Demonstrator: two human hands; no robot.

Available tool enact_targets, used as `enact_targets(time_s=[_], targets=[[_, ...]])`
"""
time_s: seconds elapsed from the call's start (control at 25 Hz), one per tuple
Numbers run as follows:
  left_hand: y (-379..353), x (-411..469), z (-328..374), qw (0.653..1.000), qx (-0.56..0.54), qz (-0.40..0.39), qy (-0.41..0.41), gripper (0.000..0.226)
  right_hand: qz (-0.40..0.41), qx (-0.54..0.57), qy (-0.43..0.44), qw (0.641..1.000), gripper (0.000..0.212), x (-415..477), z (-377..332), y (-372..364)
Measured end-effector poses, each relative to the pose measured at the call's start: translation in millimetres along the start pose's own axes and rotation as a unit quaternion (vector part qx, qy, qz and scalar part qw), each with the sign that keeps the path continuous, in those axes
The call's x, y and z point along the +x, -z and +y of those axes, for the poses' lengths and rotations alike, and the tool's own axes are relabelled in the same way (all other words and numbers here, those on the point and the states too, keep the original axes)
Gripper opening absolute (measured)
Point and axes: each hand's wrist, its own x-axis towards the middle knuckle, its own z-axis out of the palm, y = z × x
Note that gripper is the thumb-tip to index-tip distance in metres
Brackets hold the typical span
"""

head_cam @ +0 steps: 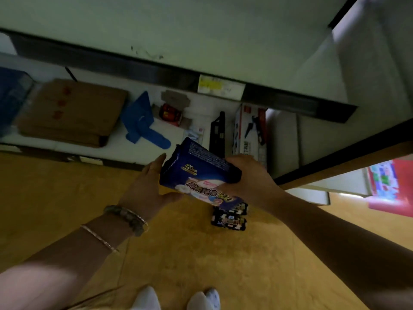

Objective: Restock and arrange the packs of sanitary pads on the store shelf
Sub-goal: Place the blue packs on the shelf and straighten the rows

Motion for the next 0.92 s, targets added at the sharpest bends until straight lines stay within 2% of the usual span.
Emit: enact_targets(time_s=[0.08,0.2,0.4,0.48,0.6,0.8,0.92], targets=[[25,-14,29,0.999,-0.033,-0.003,-0.028,0.104,-0.008,0.038,0.008,0.999,0.042,-18,-26,37],[58,-45,75,0.994,-0.107,0.008,-0.026,0.071,-0.007,0.086,0.025,0.996,0.046,-46,-61,83],[111,-92,140,0.996,-0.071,0.046,-0.031,0.081,-0.008,0.123,0.050,0.991,0.051,-98,-113,151],[132,-109,168,0.993,-0.104,0.048,-0.039,0.076,-0.007,0.073,0.069,0.995,0.068,-121,-135,179],[160,-136,209,0.989,-0.088,0.060,-0.101,0.074,0.030,-0.089,0.086,0.992,0.096,-147,-166,215],[215,-165,276,0.975,-0.072,0.084,-0.194,0.065,0.119,-0.133,0.121,0.977,0.089,-178,-213,289],[251,-183,314,0.959,-0.091,0.090,-0.254,0.071,0.187,-0.124,0.140,0.964,0.091,-199,-247,328]])
